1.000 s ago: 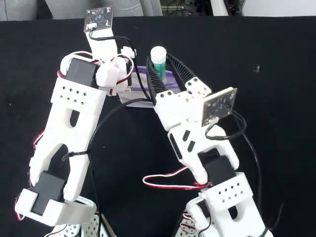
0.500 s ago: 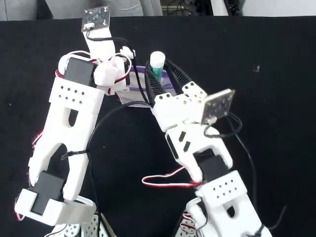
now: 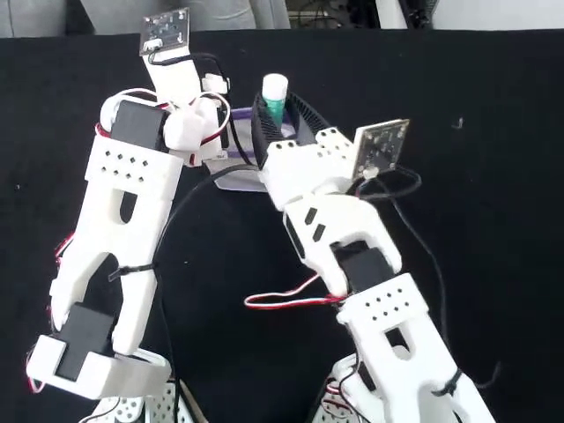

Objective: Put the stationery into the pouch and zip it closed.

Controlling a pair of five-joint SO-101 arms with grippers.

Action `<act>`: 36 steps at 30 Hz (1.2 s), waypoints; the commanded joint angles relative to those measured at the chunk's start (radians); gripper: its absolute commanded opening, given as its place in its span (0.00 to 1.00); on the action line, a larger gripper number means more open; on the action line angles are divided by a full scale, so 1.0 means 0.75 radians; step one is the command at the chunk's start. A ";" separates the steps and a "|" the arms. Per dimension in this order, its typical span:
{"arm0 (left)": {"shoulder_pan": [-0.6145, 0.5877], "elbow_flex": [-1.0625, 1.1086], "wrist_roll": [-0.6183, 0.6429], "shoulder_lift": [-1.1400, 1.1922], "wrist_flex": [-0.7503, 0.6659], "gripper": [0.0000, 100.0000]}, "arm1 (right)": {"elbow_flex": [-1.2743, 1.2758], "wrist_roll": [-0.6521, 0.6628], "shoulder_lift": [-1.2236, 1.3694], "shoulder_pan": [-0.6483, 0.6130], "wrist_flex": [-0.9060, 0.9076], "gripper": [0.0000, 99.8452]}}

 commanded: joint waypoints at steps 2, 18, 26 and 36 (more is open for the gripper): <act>-0.026 -0.009 0.000 -0.006 -0.027 0.03 | 0.001 -0.027 0.093 0.023 0.004 0.28; -0.128 -0.011 0.000 -0.006 -0.031 0.03 | -0.107 0.039 -0.140 0.188 0.158 0.29; -0.369 -0.056 0.000 -0.014 -0.045 0.03 | -0.292 0.037 -0.109 0.401 0.282 0.29; -0.631 -0.146 -0.002 -0.008 -0.045 0.03 | -0.386 0.037 0.171 0.471 0.272 0.29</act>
